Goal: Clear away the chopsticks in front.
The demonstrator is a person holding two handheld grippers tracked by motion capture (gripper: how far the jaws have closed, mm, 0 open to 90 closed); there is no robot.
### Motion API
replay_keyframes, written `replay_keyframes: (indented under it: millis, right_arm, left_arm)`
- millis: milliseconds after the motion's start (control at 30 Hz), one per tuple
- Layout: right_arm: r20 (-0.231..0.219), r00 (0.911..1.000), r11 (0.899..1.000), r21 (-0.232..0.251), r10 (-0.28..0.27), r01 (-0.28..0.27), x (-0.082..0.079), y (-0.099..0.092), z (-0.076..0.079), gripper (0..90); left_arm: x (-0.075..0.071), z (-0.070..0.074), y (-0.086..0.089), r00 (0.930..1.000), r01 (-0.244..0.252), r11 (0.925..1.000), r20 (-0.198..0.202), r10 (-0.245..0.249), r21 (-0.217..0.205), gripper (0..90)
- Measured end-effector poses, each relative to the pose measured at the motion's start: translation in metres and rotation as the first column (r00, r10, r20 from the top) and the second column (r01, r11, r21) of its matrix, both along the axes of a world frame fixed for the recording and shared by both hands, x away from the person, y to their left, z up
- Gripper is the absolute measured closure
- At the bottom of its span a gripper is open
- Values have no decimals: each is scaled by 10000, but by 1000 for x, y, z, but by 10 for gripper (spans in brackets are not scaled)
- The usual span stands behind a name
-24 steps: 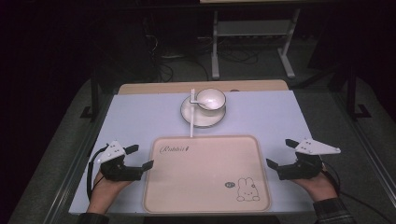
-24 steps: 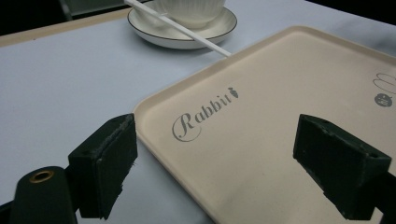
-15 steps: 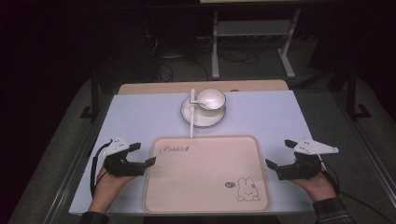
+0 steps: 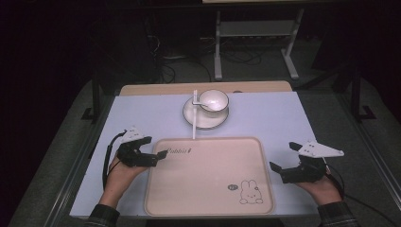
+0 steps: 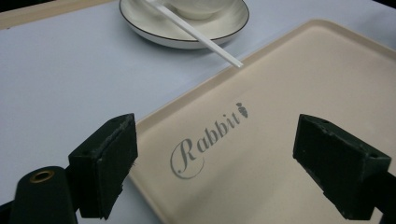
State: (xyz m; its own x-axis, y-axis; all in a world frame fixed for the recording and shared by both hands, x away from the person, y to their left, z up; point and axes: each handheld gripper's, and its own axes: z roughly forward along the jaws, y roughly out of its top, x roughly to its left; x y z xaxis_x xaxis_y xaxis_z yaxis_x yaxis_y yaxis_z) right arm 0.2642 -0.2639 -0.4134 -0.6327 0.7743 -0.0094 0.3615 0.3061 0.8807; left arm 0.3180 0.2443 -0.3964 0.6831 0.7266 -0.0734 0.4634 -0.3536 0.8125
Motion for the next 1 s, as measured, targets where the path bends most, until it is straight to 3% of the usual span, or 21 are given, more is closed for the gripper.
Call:
replay_keyframes:
  millis: [333,833,933,1000]
  right_arm:
    - [-23,10000,10000,31,-12,12,0,-1,-1,0]
    - [29,10000,9999,109,-22,22,-1,-1,0,0]
    - [34,10000,9999,130,-22,21,-1,-1,0,0]
    - [24,10000,9999,152,-22,22,-1,-1,0,0]
  left_arm:
    - [32,4,-23,9995,107,9999,-307,-105,64,132]
    - [92,3,-65,9981,46,9975,-614,-3,699,146]
    - [111,3,-81,9976,74,9964,-697,-15,846,195]
    - [115,3,-86,9971,77,9965,-762,-14,829,232]
